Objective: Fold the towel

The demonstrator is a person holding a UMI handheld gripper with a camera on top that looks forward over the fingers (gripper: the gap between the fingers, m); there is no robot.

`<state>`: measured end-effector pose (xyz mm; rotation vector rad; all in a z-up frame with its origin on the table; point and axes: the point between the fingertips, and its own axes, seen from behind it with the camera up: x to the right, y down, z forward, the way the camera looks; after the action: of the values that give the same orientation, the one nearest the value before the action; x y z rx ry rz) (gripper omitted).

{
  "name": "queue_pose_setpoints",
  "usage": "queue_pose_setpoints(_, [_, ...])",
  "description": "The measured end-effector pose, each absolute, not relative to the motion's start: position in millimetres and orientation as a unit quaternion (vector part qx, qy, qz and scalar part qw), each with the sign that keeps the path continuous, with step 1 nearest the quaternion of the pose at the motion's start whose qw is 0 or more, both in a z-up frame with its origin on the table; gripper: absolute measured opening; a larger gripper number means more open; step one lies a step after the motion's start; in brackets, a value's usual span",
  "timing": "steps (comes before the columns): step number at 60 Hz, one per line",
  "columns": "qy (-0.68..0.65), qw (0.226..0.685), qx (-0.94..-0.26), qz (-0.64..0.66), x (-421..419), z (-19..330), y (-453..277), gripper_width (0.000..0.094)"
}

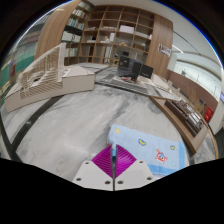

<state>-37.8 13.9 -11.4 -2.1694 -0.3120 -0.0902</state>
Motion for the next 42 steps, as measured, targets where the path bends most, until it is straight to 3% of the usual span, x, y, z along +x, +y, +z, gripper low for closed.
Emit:
queue_pose_setpoints(6, [-0.117, 0.459, -0.881, -0.018, -42, 0, 11, 0.0006])
queue_pose_setpoints(19, [-0.019, 0.507, -0.862, 0.027, 30, 75, 12, 0.0005])
queue_pose_setpoints(36, [0.079, 0.449, -0.890, -0.001, 145, 9, 6, 0.0013])
queue_pose_setpoints(42, [0.094, 0.447, -0.890, 0.015, 149, 4, 7, 0.0033])
